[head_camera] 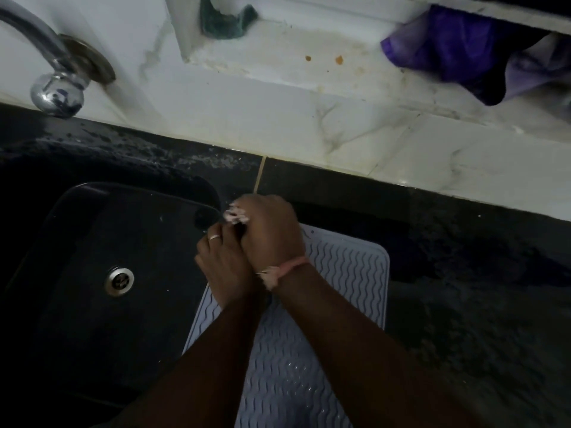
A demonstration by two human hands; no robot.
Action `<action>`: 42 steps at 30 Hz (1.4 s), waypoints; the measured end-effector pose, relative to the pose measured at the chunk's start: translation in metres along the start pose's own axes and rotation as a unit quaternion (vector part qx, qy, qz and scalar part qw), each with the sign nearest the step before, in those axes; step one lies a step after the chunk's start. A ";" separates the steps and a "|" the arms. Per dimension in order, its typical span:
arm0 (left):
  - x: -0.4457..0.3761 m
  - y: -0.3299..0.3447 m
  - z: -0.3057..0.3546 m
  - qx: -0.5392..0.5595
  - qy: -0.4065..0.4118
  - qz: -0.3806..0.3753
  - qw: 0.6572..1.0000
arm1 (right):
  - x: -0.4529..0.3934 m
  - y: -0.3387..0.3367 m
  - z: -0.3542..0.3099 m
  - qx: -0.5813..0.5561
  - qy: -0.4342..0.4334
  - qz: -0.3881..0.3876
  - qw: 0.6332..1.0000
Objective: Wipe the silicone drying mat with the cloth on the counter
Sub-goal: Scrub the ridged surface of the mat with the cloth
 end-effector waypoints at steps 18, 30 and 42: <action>0.008 0.001 0.013 -0.030 0.029 -0.017 0.999 | 0.046 -0.029 0.071 0.031 0.074 0.001 0.997; 0.020 0.029 0.031 -0.035 0.083 -0.031 0.995 | 0.061 -0.027 0.099 0.099 0.088 -0.038 0.990; 0.016 0.034 0.023 -0.034 0.060 -0.045 0.997 | 0.035 -0.012 0.046 0.063 0.031 -0.013 0.997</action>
Point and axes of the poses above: each hand's wrist, its own x-axis away from the middle knuckle, its own y-axis out of the palm, z = x × y, the point moved 7 cm from there along -x, towards the middle knuckle, and after that the axes turned 7 degrees about x, right-handed, at the moved point
